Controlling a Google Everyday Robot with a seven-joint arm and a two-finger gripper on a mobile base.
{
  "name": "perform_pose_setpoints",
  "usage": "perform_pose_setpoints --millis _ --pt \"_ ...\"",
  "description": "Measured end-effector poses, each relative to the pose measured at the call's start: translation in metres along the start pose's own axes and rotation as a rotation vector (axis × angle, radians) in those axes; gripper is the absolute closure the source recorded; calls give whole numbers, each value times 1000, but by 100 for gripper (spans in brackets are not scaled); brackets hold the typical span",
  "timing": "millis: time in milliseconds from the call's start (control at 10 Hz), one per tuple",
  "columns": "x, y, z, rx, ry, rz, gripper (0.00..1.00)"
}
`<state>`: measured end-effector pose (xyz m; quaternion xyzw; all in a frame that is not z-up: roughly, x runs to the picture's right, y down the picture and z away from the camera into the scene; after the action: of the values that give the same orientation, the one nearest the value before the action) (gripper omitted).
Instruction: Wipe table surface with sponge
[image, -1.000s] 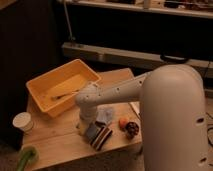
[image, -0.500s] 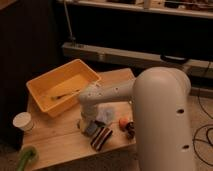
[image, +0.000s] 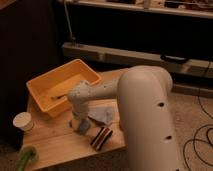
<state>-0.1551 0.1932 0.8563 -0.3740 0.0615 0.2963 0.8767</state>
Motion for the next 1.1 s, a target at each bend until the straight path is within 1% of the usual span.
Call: perform_pose_setpoints --millis 100,300,900,1000,1100 --pt "-5 5 8 -12 4 -16 94" --pt "-5 8 5 -17 2 -18 94" --pt "-2 11 2 -19 12 -27 94" --pt "-3 19 2 -20 18 -48 94" --pt "-4 34 1 -20 30 -68 94"
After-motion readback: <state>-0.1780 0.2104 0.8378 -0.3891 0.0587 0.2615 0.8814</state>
